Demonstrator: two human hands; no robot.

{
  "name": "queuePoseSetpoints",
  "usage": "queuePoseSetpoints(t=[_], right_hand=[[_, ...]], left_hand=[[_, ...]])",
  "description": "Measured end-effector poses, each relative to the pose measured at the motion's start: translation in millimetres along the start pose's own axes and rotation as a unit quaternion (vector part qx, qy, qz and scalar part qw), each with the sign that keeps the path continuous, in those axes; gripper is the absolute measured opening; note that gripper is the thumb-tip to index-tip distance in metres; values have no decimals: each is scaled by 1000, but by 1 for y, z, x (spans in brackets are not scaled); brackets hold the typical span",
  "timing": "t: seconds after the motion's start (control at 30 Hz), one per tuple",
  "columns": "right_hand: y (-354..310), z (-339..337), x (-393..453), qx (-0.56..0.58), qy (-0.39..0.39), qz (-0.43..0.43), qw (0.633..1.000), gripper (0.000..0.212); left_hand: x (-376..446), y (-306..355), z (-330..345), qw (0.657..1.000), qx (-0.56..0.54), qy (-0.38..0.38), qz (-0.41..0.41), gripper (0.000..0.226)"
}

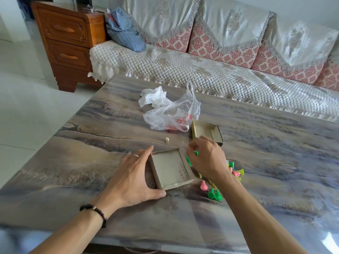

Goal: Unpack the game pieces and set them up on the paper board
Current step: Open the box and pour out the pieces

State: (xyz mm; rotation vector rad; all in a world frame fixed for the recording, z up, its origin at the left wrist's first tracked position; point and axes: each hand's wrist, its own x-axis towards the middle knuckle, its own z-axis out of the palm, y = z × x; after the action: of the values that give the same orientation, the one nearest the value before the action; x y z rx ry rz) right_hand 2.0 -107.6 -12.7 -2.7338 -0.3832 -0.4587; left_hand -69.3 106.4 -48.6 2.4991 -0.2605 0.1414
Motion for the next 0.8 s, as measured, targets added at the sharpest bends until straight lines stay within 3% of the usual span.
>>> queuePoseSetpoints(t=[0.1, 0.2, 0.27, 0.33, 0.5, 0.63, 0.73, 0.8], right_hand=[[-22, -9, 0, 44, -119, -103, 987, 20], [-43, -2, -2, -63, -233, -167, 956, 52], [-47, 4, -2, -100, -261, -162, 946, 60], [-46, 6, -2, -84, -281, -126, 948, 55], [-52, 11, -8, -39, -247, -98, 963, 13], [-47, 13, -12, 61, -216, -69, 972, 13], [-41, -6, -7, 188, -133, -3, 973, 16], [-38, -21, -1, 282, -83, 50, 955, 24]], left_hand=[[0, 1, 0, 1000, 6, 2, 1, 124], [0, 0, -1, 1000, 16, -2, 8, 123], [0, -1, -1, 1000, 16, -2, 12, 123], [1, -1, -1, 1000, 16, 0, 14, 123], [1, -3, 2, 999, 28, 3, 22, 124], [2, -3, 3, 999, 47, 7, 25, 122], [3, -2, 3, 998, 59, 7, 24, 120], [2, 0, 2, 998, 62, -2, 19, 120]])
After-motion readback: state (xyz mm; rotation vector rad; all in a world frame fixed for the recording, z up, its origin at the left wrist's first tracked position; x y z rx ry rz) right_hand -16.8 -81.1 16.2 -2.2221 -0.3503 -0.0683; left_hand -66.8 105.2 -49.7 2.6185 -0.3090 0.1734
